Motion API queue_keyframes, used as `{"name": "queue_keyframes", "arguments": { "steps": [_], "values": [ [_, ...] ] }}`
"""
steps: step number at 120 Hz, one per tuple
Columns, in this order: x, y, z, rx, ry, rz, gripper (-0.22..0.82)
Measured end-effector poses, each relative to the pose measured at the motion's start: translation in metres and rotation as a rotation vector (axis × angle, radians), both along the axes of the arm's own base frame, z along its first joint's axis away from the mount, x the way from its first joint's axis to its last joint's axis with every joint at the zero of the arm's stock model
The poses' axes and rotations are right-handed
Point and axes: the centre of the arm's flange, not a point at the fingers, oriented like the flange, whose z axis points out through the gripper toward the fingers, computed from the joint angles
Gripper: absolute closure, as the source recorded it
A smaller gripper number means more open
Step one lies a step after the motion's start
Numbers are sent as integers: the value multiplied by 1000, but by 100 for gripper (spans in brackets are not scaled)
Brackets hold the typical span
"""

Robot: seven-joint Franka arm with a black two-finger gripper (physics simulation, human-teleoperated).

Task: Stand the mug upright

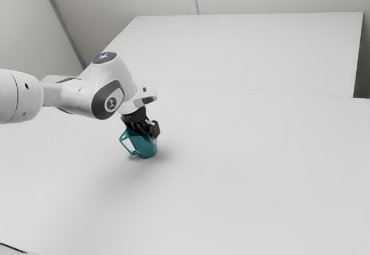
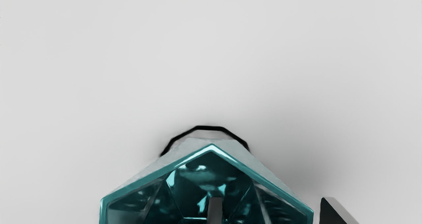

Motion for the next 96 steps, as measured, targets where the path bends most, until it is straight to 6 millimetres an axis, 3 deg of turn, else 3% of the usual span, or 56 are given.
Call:
{"name": "queue_keyframes", "arguments": {
  "steps": [22, 54, 74, 96],
  "values": [
    [-2, -8, 23, 33, -30, -9, 14],
    [-5, -13, 81, 89, -64, 10, 4],
    [19, -13, 152, 37, -91, 44, 2],
    [27, 7, 245, 21, -109, 85, 1]
  ]
}}
